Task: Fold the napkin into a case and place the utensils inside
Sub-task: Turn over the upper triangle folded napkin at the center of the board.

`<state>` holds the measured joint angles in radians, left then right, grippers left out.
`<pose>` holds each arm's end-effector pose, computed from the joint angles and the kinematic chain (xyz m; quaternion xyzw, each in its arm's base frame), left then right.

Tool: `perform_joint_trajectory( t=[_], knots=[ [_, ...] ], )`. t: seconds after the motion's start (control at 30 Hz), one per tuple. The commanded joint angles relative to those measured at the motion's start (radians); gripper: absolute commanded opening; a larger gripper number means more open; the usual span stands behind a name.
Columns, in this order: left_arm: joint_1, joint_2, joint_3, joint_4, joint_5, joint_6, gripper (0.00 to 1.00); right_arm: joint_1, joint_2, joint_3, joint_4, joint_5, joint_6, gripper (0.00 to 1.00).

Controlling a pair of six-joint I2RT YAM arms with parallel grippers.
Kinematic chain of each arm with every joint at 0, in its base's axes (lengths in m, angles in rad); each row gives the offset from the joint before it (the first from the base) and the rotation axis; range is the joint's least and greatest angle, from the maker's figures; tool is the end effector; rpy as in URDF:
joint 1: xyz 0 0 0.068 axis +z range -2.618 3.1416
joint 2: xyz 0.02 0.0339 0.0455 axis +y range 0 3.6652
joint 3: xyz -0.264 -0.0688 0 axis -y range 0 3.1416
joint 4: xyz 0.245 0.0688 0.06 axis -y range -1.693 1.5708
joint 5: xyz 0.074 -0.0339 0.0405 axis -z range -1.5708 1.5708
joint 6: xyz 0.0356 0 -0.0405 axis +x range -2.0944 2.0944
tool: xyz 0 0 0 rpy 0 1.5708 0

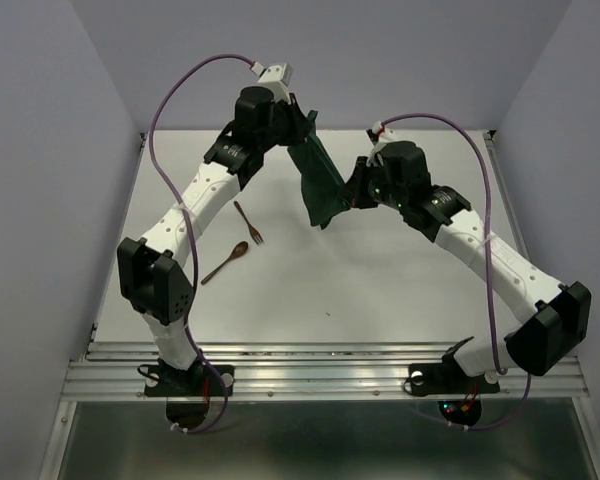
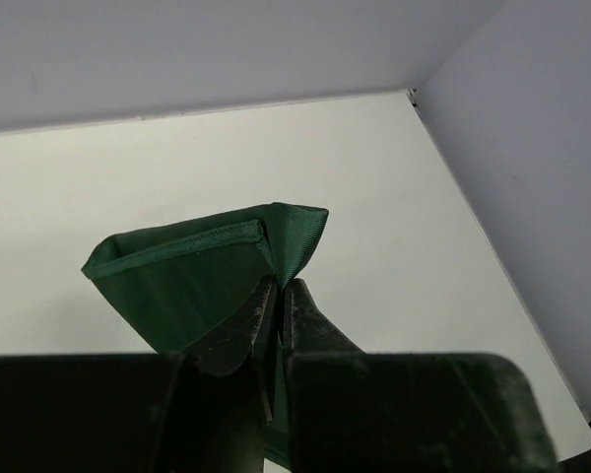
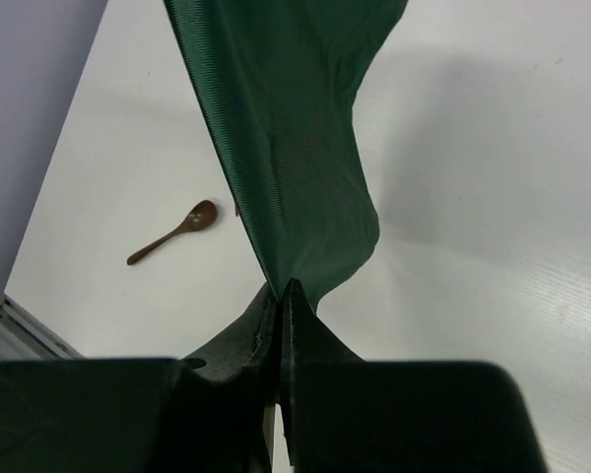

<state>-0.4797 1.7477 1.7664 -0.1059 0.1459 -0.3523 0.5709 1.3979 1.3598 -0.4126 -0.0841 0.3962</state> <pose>0.3694 -0.1980 0.4284 0.0959 0.7307 -0.3214 0.5946 0.2678 0.1756 0.3765 -0.0961 0.8413 0.2783 0.4533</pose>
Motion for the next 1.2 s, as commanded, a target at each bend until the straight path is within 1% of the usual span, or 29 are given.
perform_joint_trajectory(
  t=[0.0,0.1,0.2,0.23,0.33,0.37,0.43,0.47,0.53,0.57,0.6,0.63,0.7,0.73,0.77,0.87,0.93,1.0,1.03,1.1,1.13,1.17],
  knots=[
    [0.009,0.036,0.024,0.071,-0.04,0.027,0.0,0.004,-0.011,-0.025,0.008,0.147,0.065,0.01],
    [-0.005,0.09,0.063,0.074,-0.035,0.035,0.0,0.004,0.004,-0.025,-0.012,0.266,0.05,0.01],
    [-0.014,0.163,0.146,0.074,-0.014,0.03,0.0,-0.015,0.023,-0.022,-0.023,0.366,0.023,0.01],
    [-0.022,0.185,0.206,0.066,-0.002,0.035,0.0,-0.028,0.03,-0.021,-0.023,0.4,0.004,0.01],
    [-0.039,0.289,0.321,0.052,0.015,0.045,0.0,-0.094,0.036,-0.014,-0.022,0.418,-0.026,0.01],
    [-0.045,0.318,0.408,0.046,0.026,0.049,0.0,-0.109,0.036,-0.002,-0.023,0.447,-0.037,0.01],
    [-0.063,0.404,0.497,0.046,0.04,0.047,0.0,-0.146,0.036,0.01,-0.023,0.486,-0.068,0.01],
    [-0.069,0.464,0.589,0.051,0.067,0.03,0.0,-0.157,0.032,0.025,-0.023,0.513,-0.088,0.01],
    [-0.073,0.513,0.66,0.083,0.107,0.004,0.0,-0.187,0.029,0.039,-0.023,0.535,-0.112,0.01],
    [-0.073,0.533,0.697,0.145,0.151,-0.013,0.0,-0.187,0.027,0.042,-0.028,0.57,-0.128,0.01],
    [-0.073,0.558,0.699,0.185,0.171,-0.033,0.0,-0.201,0.024,0.053,-0.032,0.587,-0.138,0.01],
    [-0.073,0.567,0.687,0.268,0.211,-0.071,0.0,-0.21,0.023,0.056,-0.038,0.622,-0.164,0.01],
    [-0.073,0.576,0.648,0.366,0.248,-0.114,0.0,-0.21,0.015,0.045,-0.038,0.664,-0.204,0.01],
    [-0.073,0.575,0.622,0.418,0.294,-0.155,0.0,-0.21,0.009,0.039,-0.038,0.681,-0.215,0.01],
    [-0.071,0.576,0.576,0.51,0.313,-0.172,0.0,-0.21,0.003,0.03,-0.035,0.696,-0.227,0.01],
    [-0.068,0.607,0.555,0.572,0.369,-0.204,0.0,-0.21,-0.033,-0.051,0.017,0.655,-0.286,0.01],
    [-0.059,0.613,0.516,0.594,0.398,-0.212,0.0,-0.21,-0.042,-0.092,0.031,0.609,-0.289,0.01],
    [-0.043,0.584,0.409,0.649,0.449,-0.22,0.0,-0.194,-0.034,-0.142,0.032,0.525,-0.263,0.01],
    [-0.039,0.57,0.31,0.693,0.474,-0.221,0.0,-0.18,-0.027,-0.157,0.034,0.511,-0.251,0.01],
    [-0.024,0.505,0.196,0.735,0.483,-0.208,0.0,-0.149,0.001,-0.201,0.035,0.492,-0.229,0.01],
    [-0.019,0.483,0.094,0.759,0.486,-0.198,0.0,-0.117,0.009,-0.224,0.032,0.475,-0.203,0.01],
    [-0.013,0.461,0.047,0.761,0.494,-0.188,0.0,-0.102,0.013,-0.238,0.034,0.469,-0.189,0.01]
  ],
)
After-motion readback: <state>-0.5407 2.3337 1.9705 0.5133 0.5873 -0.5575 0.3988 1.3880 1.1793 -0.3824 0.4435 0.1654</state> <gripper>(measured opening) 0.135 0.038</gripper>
